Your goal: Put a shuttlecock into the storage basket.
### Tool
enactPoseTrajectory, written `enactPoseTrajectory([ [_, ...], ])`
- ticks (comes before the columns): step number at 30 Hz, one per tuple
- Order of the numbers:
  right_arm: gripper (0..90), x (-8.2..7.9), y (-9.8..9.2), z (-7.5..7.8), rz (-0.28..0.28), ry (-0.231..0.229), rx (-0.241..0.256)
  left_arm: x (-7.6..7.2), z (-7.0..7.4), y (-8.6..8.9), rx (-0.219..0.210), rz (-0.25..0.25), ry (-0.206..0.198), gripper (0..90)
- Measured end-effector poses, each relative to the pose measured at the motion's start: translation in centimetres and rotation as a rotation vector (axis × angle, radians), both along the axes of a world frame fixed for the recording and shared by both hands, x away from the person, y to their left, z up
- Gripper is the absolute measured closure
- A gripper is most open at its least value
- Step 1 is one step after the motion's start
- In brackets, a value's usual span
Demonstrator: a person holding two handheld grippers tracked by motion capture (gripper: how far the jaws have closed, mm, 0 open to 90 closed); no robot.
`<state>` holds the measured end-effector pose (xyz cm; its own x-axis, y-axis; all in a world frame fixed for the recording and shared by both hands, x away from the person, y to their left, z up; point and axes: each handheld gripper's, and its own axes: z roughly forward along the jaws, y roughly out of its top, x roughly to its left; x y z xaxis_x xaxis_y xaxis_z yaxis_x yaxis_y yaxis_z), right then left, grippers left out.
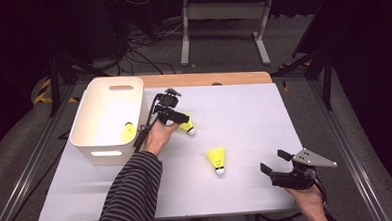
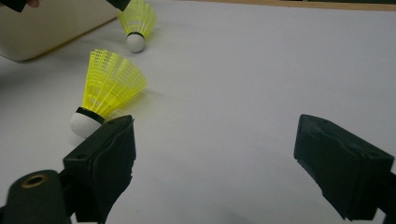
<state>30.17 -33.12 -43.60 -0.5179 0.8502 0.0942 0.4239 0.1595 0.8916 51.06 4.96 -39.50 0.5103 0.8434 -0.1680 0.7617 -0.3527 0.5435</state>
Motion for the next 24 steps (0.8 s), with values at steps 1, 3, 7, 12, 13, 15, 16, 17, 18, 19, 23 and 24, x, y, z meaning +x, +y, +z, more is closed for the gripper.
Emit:
enactPoseTrajectory([
  [1, 13.1, 0.0, 0.0, 0.0, -0.001, 0.001, -0.001, 0.0, -0.1, 0.0, 0.000, 0.002, 0.001, 33.6],
  [3, 13.2, 0.0, 0.0, 0.0, 0.001, 0.000, -0.001, 0.1, -0.1, -0.1, 0.002, 0.000, -0.001, 33.8],
  [7, 13.2, 0.0, 0.0, 0.0, 0.002, 0.000, 0.000, 0.2, -0.3, -0.2, 0.006, -0.006, 0.003, 34.3],
  [12, 13.2, 0.0, 0.0, 0.0, 0.002, 0.000, -0.002, 0.4, -0.5, -0.2, 0.006, -0.008, 0.010, 35.4],
  [13, 13.2, 0.0, 0.0, 0.0, 0.002, 0.000, -0.002, 0.5, -0.6, -0.3, 0.007, -0.007, 0.009, 35.6],
  [15, 13.2, 0.0, 0.0, 0.0, 0.003, 0.000, -0.002, 0.5, -0.7, -0.3, 0.005, -0.007, 0.012, 36.0],
  [16, 13.2, 0.0, 0.0, 0.0, 0.004, 0.000, -0.001, 0.5, -0.7, -0.3, 0.003, -0.007, 0.013, 36.5],
  [17, 13.2, 0.0, 0.0, 0.0, 0.004, 0.000, -0.001, 0.5, -0.8, -0.4, 0.005, -0.010, 0.013, 36.9],
  [18, 13.2, 0.0, 0.0, 0.0, 0.004, 0.000, -0.001, 0.6, -0.8, -0.4, 0.003, -0.012, 0.014, 37.2],
  [19, 13.2, 0.0, 0.0, 0.0, 0.004, -0.001, -0.001, 0.6, -0.9, -0.4, 0.004, -0.011, 0.018, 37.6],
  [23, 13.2, 0.0, 0.0, 0.0, 0.004, 0.001, -0.001, 0.7, -1.1, -0.5, 0.006, -0.017, 0.020, 38.8],
  [24, 13.2, 0.0, 0.0, 0.0, 0.004, 0.001, -0.002, 0.7, -1.1, -0.6, 0.005, -0.017, 0.023, 39.1],
])
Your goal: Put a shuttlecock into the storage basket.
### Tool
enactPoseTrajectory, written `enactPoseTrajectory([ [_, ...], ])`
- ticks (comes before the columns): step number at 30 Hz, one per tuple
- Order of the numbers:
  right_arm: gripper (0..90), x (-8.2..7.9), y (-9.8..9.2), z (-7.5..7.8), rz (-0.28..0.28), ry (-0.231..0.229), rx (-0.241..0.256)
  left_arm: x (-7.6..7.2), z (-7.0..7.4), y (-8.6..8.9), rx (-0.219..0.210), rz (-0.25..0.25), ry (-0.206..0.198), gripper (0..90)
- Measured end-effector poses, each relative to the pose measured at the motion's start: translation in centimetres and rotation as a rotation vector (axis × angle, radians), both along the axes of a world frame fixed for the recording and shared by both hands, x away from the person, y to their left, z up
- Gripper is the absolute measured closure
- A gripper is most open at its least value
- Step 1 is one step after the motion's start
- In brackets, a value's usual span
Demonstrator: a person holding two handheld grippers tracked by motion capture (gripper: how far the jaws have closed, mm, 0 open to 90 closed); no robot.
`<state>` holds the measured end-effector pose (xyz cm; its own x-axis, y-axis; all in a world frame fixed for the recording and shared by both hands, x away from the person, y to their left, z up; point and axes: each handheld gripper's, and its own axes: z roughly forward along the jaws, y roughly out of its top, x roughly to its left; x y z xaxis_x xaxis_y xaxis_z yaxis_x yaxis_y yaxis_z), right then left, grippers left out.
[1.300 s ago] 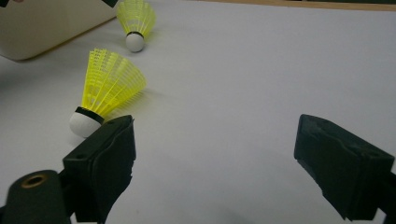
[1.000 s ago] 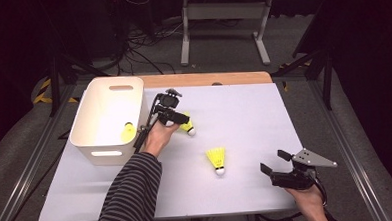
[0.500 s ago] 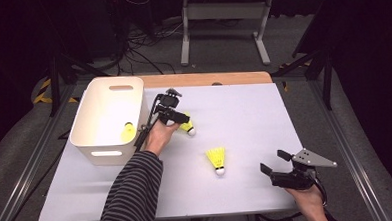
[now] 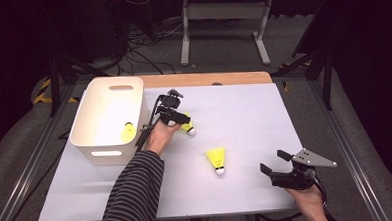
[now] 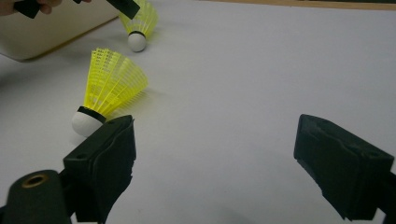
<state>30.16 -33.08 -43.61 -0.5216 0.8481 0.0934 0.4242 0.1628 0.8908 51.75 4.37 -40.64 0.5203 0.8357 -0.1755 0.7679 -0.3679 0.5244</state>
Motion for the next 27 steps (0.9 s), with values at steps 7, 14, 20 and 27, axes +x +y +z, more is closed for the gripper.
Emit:
enactPoseTrajectory([
  [7, 13.2, 0.01, -0.01, -0.01, 0.001, 0.001, 0.001, 0.13, -0.29, -0.05, 0.005, -0.009, 0.016, 42.5],
  [14, 13.2, 0.02, -0.01, -0.02, 0.002, 0.003, 0.000, 0.15, -0.36, -0.04, 0.003, -0.018, 0.029, 47.4],
  [20, 13.3, 0.02, -0.01, -0.03, 0.002, 0.003, 0.000, 0.14, -0.29, 0.08, 0.003, -0.025, 0.039, 49.2],
  [27, 13.3, 0.02, -0.01, -0.02, 0.002, 0.003, 0.000, 0.03, -0.16, 0.05, 0.001, -0.035, 0.043, 52.6],
])
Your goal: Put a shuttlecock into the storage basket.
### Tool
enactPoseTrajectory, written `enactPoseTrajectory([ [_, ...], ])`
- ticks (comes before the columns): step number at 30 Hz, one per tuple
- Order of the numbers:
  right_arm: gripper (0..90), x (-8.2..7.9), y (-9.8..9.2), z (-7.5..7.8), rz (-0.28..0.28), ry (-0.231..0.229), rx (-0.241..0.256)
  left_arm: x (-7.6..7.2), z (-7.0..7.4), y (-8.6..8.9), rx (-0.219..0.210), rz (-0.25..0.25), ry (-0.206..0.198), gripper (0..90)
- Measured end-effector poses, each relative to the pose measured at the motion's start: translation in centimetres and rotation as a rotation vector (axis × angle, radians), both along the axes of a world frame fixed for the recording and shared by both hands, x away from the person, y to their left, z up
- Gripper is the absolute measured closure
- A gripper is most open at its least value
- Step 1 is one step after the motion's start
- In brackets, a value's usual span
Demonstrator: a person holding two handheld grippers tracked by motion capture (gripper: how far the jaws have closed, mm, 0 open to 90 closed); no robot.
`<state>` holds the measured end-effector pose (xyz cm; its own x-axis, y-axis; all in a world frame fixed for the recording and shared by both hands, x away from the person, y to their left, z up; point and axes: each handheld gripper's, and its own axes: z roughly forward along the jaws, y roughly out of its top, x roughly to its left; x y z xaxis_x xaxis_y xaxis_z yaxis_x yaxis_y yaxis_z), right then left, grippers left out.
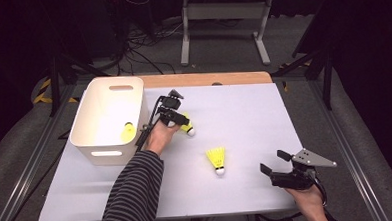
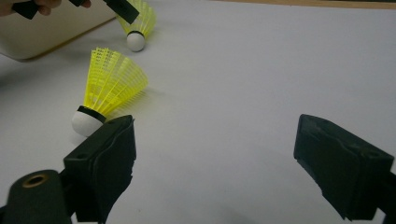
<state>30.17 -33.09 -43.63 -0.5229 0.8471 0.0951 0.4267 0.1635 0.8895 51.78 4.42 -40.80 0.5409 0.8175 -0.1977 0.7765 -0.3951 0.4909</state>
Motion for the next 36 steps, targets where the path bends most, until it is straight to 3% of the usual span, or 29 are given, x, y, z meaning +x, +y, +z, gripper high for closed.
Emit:
enactPoseTrajectory([
  [10, 13.3, -0.01, 0.01, 0.00, -0.001, -0.002, -0.001, -0.15, 0.15, 0.03, 0.012, -0.022, -0.001, 63.9],
  [22, 13.3, -0.05, 0.00, 0.03, -0.002, -0.004, -0.002, -0.44, 0.47, 0.13, -0.013, -0.045, 0.010, 78.8],
  [36, 13.4, -0.07, 0.03, 0.04, -0.001, -0.005, -0.001, -0.95, 0.98, -0.27, -0.046, -0.082, 0.019, 86.5],
])
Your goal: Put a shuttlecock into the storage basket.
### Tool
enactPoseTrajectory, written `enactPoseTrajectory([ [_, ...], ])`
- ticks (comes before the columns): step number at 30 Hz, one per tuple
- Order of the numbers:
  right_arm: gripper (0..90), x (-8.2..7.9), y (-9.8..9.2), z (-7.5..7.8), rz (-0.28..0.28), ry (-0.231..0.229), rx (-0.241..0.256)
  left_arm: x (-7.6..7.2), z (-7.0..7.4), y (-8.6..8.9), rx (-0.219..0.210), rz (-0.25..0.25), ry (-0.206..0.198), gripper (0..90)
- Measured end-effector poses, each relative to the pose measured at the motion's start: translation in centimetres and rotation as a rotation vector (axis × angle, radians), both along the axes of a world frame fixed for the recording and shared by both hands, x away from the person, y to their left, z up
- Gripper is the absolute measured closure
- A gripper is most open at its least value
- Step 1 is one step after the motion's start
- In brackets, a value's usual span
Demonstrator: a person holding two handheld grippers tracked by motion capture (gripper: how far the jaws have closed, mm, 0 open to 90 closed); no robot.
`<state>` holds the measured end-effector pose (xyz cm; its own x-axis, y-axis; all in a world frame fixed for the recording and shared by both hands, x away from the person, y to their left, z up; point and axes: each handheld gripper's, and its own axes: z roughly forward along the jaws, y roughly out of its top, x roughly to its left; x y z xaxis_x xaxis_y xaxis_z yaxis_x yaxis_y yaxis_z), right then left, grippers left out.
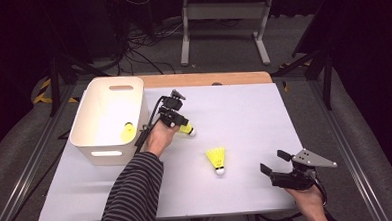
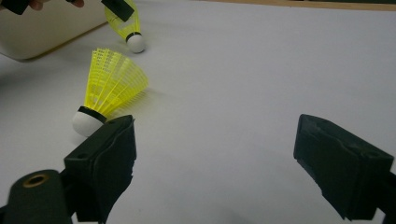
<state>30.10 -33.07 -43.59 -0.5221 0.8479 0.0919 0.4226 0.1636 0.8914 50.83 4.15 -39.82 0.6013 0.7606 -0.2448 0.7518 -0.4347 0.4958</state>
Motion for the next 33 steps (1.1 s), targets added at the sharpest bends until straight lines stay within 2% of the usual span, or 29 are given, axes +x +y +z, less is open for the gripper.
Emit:
enactPoseTrajectory([
  [10, 13.4, 0.0, 0.0, 0.0, -0.001, -0.001, -0.001, -0.5, 0.5, -0.5, -0.009, -0.041, -0.015, 89.3],
  [16, 13.4, 0.0, 0.0, 0.0, 0.000, 0.000, -0.001, -0.8, 0.7, -0.7, 0.004, -0.058, -0.020, 89.6],
  [20, 13.4, 0.0, 0.0, 0.0, -0.001, 0.000, -0.001, -1.1, 0.9, -0.8, 0.024, -0.059, -0.025, 89.7],
  [33, 13.4, 0.0, 0.0, 0.0, -0.002, -0.002, 0.001, -1.8, 1.9, -0.4, 0.035, -0.067, -0.046, 89.6],
])
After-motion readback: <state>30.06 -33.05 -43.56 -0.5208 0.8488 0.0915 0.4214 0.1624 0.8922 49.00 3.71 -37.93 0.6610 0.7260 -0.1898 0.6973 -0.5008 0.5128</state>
